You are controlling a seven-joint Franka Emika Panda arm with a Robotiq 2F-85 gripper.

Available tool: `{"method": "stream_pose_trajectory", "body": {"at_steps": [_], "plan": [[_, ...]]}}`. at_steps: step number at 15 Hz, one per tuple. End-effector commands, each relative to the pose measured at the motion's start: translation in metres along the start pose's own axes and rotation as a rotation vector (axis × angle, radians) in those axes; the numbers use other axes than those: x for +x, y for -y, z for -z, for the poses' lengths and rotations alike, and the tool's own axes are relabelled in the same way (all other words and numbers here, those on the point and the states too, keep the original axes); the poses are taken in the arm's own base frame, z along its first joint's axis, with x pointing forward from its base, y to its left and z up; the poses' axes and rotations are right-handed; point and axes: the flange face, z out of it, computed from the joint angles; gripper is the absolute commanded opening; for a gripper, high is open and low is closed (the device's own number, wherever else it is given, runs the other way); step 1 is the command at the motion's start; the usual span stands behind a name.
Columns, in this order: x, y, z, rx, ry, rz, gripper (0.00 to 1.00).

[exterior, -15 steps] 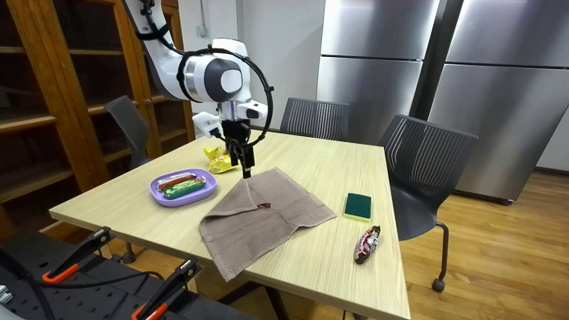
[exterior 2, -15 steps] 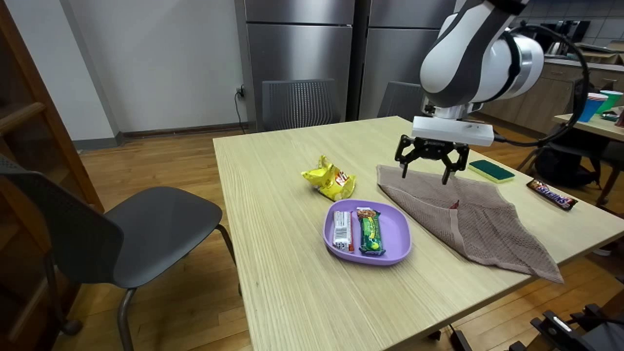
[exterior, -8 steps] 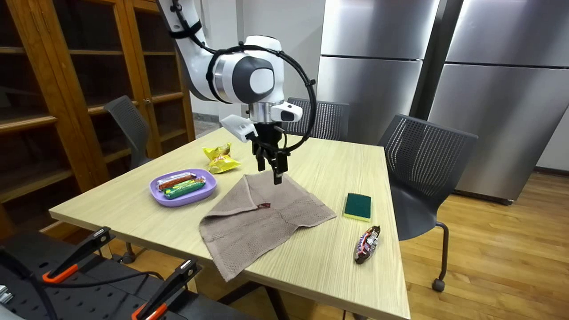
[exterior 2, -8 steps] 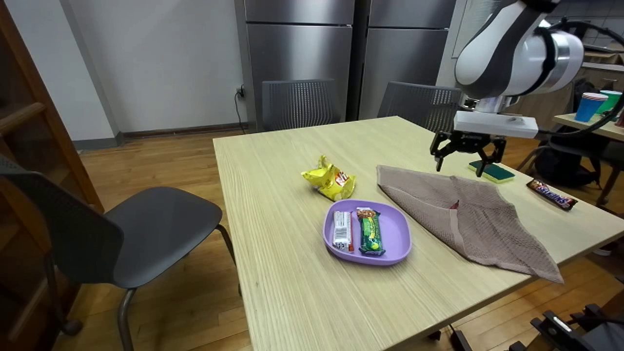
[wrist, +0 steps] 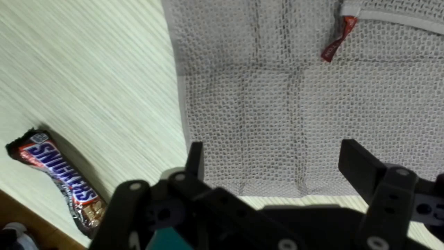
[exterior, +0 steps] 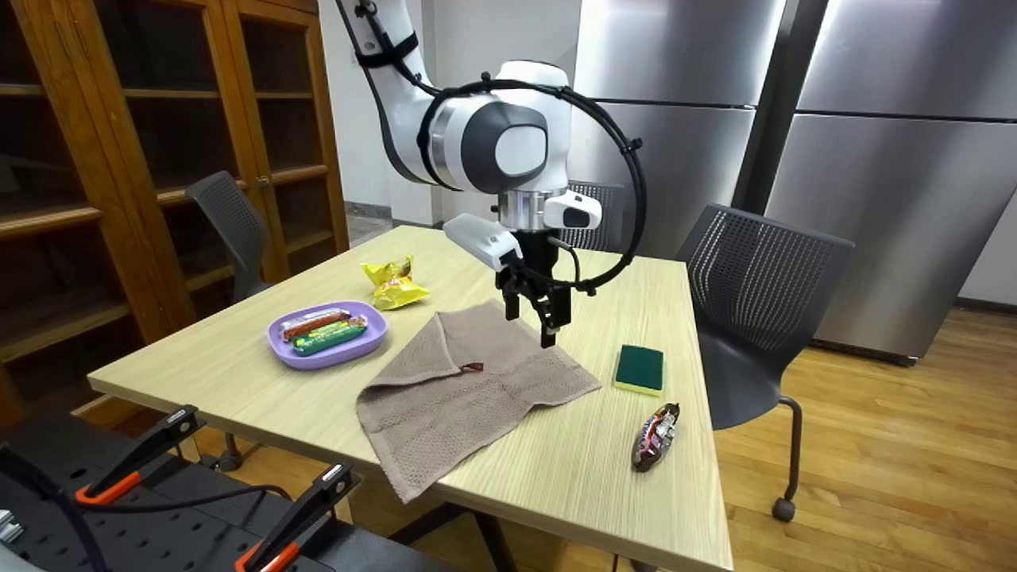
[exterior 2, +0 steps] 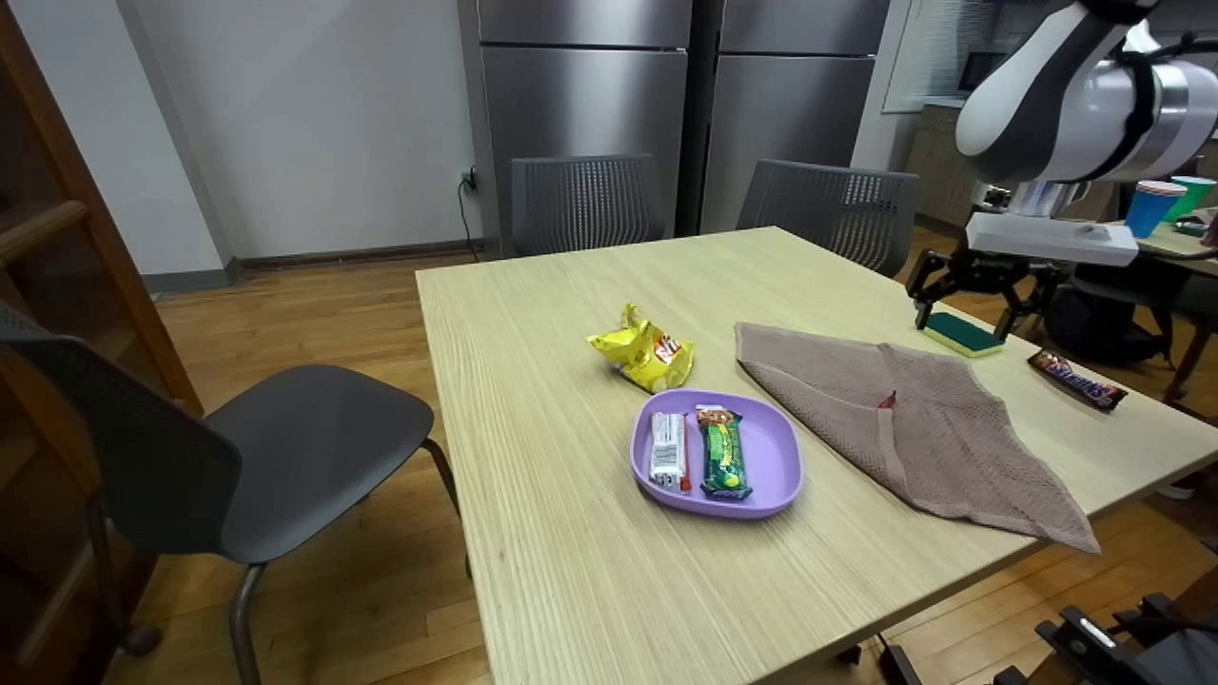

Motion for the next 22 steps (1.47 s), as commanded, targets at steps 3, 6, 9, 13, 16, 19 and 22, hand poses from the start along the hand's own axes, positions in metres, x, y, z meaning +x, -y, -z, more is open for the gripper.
{"method": "stream_pose_trajectory", "body": {"at_steps": [3,6,9,13,16,19,22], "plan": [[0.017,-0.041,0.007,0.018,0.004,-0.014,1.0],[0.025,-0.06,0.006,0.013,-0.006,-0.025,1.0],[0.033,-0.077,0.003,0.009,-0.018,-0.047,1.0],[0.042,-0.104,-0.004,0.012,-0.025,-0.091,1.0],[0.05,-0.126,-0.012,0.019,-0.025,-0.13,1.0],[0.055,-0.143,-0.021,0.018,-0.021,-0.144,1.0],[0.058,-0.155,-0.03,0.015,-0.017,-0.158,1.0]]}}
